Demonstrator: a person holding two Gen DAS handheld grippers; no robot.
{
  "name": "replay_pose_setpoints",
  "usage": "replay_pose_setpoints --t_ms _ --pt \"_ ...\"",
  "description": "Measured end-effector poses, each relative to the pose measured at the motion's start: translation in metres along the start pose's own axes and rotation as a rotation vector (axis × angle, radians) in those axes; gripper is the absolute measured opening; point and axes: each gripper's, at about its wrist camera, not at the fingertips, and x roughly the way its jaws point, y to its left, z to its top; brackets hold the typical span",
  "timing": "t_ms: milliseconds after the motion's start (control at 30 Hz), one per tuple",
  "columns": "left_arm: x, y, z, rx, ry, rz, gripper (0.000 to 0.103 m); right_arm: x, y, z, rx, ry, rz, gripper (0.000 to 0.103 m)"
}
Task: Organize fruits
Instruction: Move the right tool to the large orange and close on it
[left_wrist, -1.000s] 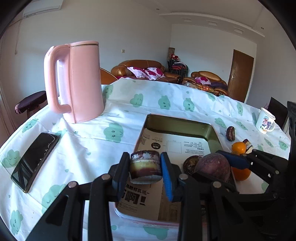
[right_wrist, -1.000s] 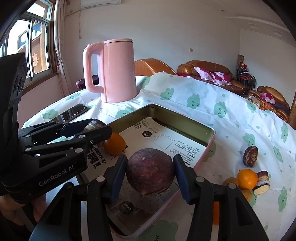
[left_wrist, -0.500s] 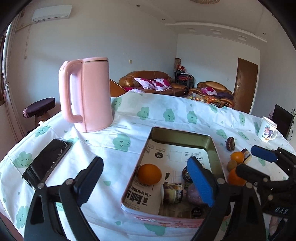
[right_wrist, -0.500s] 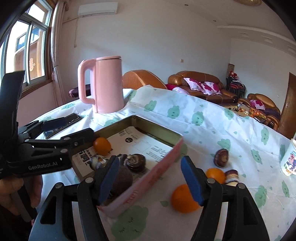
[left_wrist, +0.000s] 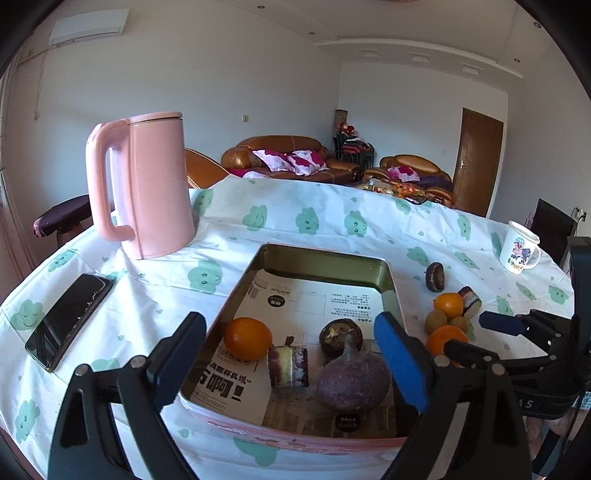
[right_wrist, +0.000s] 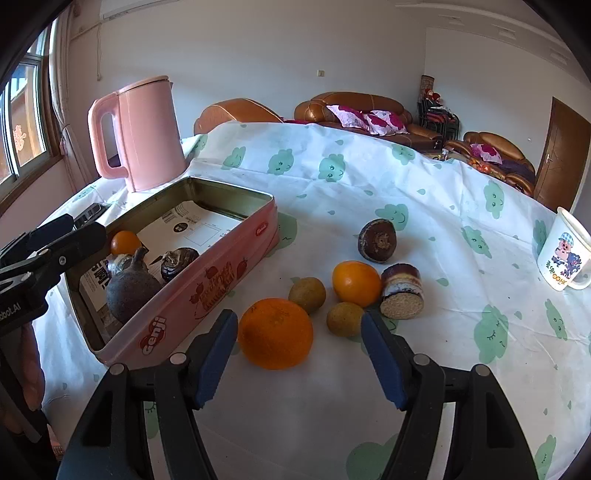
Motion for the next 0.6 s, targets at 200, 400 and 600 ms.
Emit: replay_pose_setpoints --t_ms 200,400,600 --pt "0.000 -0.013 0.002 0.030 0.000 -0.009 0.094 0.015 0.008 0.002 -0.029 0.043 -0.009 0.069" --pt "-0.004 -0.025 0.004 0.059 -0.008 -0.017 0.094 0.013 0.016 -0.002 -0.072 0.057 -0.015 0.051" --pt "-0.004 -0.039 0.005 0.085 -0.009 -0.026 0.097 0.011 0.013 -0.004 -0.068 0.056 -0.005 0.049"
